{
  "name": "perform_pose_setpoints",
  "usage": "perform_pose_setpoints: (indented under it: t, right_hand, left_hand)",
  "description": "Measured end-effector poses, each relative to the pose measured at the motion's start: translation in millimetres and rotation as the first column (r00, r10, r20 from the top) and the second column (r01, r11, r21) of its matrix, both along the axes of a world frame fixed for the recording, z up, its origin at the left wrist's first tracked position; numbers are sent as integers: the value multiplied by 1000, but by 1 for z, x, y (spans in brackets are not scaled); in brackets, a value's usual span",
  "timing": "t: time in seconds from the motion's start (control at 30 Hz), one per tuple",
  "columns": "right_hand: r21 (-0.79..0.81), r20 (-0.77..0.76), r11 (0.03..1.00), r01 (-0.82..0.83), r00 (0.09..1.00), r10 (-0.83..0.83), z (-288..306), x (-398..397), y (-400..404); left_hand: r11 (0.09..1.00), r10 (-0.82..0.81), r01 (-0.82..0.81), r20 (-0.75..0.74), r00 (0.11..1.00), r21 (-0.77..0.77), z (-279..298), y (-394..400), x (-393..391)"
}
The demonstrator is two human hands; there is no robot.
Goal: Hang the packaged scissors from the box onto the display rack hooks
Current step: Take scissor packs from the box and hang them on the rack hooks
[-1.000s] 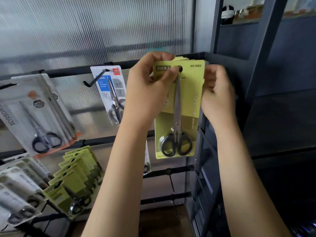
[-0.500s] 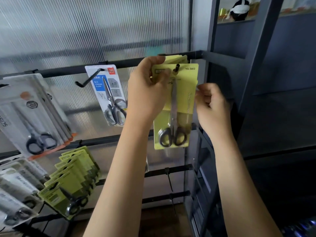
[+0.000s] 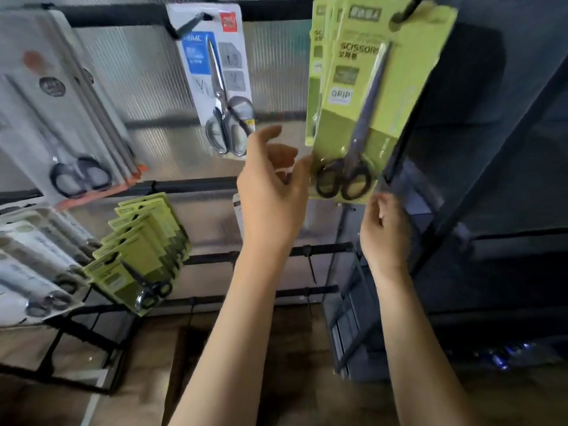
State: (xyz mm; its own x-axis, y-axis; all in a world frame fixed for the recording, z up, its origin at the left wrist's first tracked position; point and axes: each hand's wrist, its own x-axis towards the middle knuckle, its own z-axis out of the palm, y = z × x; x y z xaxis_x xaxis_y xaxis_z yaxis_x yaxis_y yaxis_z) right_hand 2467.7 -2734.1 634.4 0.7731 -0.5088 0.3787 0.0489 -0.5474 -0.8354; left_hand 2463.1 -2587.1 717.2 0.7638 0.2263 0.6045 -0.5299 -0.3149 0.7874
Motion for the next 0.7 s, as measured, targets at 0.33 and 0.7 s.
perform_pose_setpoints:
  t: [0.33, 0.7]
  right_hand:
    - [-93, -381, 987, -133, 920, 88, -91, -53, 88]
    - [-24, -800, 804, -595, 493, 341, -237, -107, 196]
  left_hand:
    - [961, 273, -275, -238, 932, 26, -131, 77, -70]
    - [915, 400, -148, -787, 470, 376, -330, 191, -157]
